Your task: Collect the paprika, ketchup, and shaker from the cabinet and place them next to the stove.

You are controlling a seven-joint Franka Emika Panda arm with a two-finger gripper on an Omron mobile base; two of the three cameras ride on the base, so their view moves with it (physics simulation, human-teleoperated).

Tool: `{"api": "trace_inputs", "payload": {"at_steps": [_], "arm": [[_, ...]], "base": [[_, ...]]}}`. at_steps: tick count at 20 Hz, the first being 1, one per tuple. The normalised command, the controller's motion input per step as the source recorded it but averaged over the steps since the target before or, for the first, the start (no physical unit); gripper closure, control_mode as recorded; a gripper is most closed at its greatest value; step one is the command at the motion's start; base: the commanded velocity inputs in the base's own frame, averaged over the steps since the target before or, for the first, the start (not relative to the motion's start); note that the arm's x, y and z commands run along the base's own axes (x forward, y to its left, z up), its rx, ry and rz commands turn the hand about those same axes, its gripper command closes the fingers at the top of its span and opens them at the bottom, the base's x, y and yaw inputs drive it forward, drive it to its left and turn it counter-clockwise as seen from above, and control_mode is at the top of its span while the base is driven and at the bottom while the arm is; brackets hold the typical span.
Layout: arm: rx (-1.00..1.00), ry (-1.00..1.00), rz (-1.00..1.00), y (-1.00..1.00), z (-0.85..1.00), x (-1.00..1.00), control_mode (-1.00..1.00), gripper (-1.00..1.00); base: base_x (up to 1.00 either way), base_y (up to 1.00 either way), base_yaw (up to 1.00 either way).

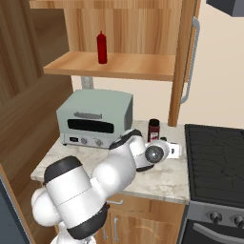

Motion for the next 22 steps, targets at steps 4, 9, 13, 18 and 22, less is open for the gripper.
{"api": "trace_inputs", "payload": {"at_steps": [4,9,13,18,22], "arm": [[0.00,0.02,0.06,-0.07,-0.22,0.08,-1.00,1.00],[0.00,0.00,0.07,-0.07,-0.14,0.07,-1.00,1.00],[0.00,0.00,0.08,-0.07,-0.26,0.03,-1.00,1.00],[0.00,0.00,0.05,0.00,-0.27,0.00,-1.00,1.00],[0.00,0.00,0.04,0.00,-0.28,0.00,-1.00,1.00]], "base": [[0.00,0.00,0.00],[0.00,0.00,0.00],[0.00,0.00,0.00],[0.00,0.00,0.00],[0.00,0.00,0.00]]}}
